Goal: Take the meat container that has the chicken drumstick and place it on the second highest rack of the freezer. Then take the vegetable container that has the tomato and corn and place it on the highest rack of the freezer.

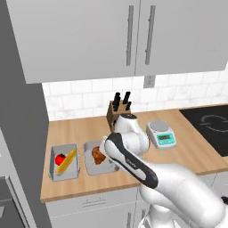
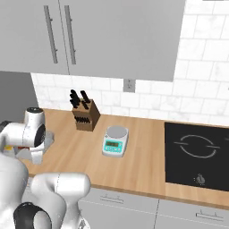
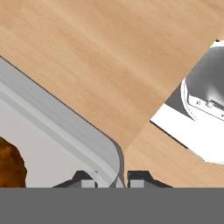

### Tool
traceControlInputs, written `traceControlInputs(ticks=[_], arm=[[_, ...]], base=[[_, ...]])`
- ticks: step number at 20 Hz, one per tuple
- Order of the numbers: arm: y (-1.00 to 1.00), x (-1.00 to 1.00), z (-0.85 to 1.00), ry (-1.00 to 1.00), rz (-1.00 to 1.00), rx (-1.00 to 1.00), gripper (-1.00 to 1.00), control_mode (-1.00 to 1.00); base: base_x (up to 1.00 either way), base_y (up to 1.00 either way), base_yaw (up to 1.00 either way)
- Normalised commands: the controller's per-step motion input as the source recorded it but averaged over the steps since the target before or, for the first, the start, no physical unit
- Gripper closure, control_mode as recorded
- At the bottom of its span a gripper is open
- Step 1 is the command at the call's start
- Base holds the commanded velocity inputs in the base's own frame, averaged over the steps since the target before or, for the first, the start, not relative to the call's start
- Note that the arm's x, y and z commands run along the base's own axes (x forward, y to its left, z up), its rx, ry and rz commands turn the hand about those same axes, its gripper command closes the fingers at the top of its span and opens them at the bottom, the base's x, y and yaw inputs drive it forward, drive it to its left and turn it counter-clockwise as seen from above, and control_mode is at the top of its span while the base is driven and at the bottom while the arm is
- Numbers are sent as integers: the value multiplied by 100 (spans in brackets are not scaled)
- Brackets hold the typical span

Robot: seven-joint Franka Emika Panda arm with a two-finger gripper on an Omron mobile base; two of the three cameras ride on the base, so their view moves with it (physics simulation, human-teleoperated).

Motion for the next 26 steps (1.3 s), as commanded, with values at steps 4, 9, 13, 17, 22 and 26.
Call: traceControlInputs(ticks=[4,9,13,17,22,26], arm=[[-17,-84,69,-13,-2,0,100,-100],[-28,-79,91,-13,0,3,100,-100],[-36,-92,98,-10,0,10,100,-100],[-26,-68,90,-2,0,11,100,-100],[-25,-52,39,0,0,3,100,-100],[-8,-11,0,0,0,0,100,-100]], base=[[0,0,0],[0,0,0],[0,0,0],[0,0,0],[0,0,0],[0,0,0]])
